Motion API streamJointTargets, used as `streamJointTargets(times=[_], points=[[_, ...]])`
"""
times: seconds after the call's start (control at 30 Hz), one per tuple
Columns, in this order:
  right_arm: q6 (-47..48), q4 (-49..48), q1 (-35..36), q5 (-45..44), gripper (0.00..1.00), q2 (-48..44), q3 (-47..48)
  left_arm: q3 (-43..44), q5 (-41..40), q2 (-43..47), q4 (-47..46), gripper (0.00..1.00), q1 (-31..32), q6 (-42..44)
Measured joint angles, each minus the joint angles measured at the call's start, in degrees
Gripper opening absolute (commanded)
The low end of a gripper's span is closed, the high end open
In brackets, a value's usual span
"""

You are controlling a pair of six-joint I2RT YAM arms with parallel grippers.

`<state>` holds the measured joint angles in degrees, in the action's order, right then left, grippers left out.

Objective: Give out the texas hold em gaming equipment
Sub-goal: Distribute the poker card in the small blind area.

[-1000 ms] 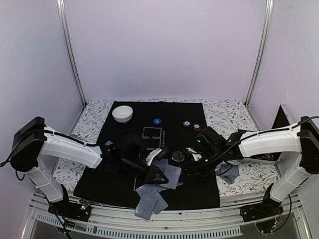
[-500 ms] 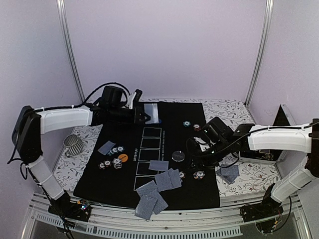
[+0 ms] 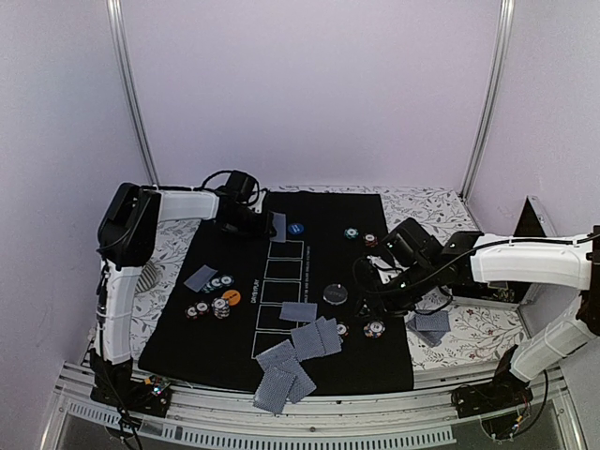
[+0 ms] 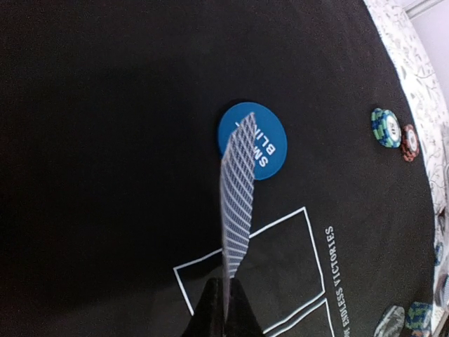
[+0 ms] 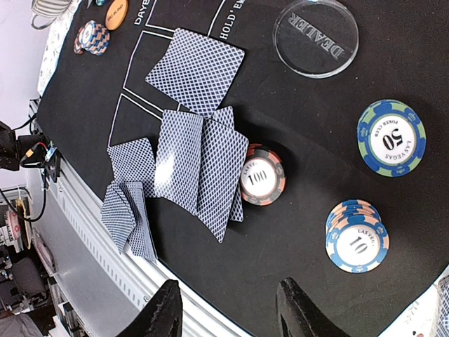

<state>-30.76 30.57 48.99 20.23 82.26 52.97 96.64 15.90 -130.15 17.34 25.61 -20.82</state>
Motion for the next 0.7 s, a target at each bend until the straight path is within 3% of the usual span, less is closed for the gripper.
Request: streamJointTargets(times=[0.07,0.13,0.43,0.53,0.7], points=[[0.0,0.0,0.0,0.0,0.48,0.0,0.0,1.4,-0.4,-0.8,0.9,0.38,0.0,0.4],[0.0,0.0,0.0,0.0,0.48,0.0,0.0,2.8,-1.0,-1.2,1.7,0.48,-0.1,0.7],[-0.3,-0.8,0.3,0.3,0.47,2.1,0.8,2.4,-5.9,1.2,4.3,0.59,0.3,2.3],[-0.7,-1.6,1.3,0.3,0.47,5.0,2.1,-0.4,-7.8,5.6,4.8,0.65,1.1,2.8],[-1.2,-3.2,2.4,0.3,0.48,9.6,3.7,-9.1,-10.3,18.7,4.2,0.67,4.9,3.3]])
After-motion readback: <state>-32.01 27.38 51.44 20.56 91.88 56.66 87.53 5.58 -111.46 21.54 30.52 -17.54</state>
